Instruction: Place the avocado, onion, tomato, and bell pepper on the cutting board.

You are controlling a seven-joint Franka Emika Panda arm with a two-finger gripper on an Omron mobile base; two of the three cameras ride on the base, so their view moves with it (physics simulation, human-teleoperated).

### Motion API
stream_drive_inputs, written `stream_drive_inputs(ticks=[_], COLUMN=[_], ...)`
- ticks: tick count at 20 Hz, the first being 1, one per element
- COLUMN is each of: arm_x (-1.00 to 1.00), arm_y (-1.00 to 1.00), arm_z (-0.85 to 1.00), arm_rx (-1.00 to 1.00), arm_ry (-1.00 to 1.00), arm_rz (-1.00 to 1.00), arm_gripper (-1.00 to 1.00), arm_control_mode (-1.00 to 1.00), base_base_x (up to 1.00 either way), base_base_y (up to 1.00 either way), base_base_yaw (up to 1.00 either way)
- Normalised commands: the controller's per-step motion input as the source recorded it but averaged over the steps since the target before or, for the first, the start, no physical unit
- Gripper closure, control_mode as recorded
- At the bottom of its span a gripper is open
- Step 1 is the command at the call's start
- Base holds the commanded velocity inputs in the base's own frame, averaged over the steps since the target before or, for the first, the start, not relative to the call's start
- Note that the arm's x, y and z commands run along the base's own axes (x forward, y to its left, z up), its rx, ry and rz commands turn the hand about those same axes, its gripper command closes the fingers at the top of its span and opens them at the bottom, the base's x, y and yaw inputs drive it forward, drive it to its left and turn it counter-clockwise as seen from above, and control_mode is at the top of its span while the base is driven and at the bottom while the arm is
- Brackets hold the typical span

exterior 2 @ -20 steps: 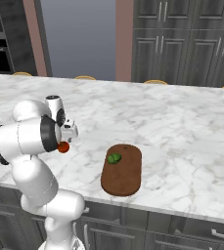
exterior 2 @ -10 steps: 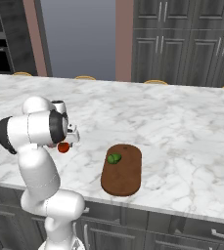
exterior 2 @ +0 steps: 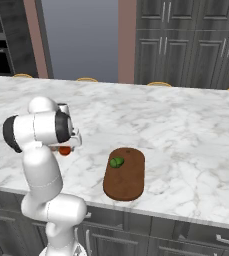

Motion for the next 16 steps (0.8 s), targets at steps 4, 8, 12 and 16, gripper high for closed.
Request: stream_drive_inputs(ticks=[4,8,12,16], arm_x=[-0.30,-0.33,-0.32,-0.20], arm_y=[-0.12,-0.39,-0.54,-0.70], arm_z=[0.73,0.97,0.84,0.52], arm_rx=[0.00,0.00,0.00,-0.05], arm_ry=[-0.01,-0.03,-0.03,-0.04], arm_rz=[0.00,-0.06,-0.09,-0.03], arm_gripper=[1.00,1.00,1.00,1.00], arm_control_mode=[-1.00,-1.00,-1.00,-1.00], base_base_x=[0.00,0.00,0.00,0.00], base_base_y=[0.00,0.00,0.00,0.00], base_base_yaw=[0.00,0.00,0.00,0.00])
